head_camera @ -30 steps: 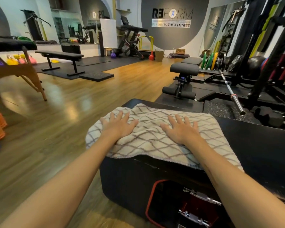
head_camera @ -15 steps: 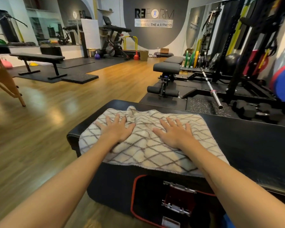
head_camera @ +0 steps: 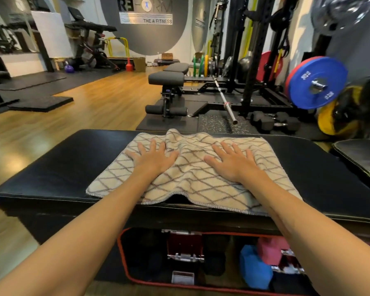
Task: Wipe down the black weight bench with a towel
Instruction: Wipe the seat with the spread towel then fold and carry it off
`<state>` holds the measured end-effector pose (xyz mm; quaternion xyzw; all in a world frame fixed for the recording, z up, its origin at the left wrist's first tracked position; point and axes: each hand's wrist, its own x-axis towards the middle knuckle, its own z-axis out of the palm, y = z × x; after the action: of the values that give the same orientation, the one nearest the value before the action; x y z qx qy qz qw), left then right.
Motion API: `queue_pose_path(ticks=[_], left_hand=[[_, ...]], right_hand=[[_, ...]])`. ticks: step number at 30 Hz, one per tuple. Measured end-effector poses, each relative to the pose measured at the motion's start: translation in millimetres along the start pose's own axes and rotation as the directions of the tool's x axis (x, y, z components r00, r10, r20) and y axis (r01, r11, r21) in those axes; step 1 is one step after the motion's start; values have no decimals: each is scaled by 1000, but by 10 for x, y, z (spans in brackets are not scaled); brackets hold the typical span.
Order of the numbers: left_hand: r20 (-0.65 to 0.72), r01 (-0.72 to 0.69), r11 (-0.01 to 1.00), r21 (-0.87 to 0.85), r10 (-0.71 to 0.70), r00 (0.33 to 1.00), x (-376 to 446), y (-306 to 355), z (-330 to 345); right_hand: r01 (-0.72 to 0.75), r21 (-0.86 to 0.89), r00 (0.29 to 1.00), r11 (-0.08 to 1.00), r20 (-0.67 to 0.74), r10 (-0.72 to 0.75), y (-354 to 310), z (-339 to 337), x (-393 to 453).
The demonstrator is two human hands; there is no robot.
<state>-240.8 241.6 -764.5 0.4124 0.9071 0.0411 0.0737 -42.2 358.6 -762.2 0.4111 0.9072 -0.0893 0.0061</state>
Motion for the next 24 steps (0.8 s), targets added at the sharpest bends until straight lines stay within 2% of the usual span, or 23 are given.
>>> queue_pose_path(ticks=[16,24], left_hand=[[22,-178,983,47,178,984,-98,1446,194],[31,-254,966,48,253,967,12,2009,256]], right_hand=[[-208,-3,978,978,-36,208,1241,-199,-491],[-305,58,951,951,-33,307,1735,-239,-510]])
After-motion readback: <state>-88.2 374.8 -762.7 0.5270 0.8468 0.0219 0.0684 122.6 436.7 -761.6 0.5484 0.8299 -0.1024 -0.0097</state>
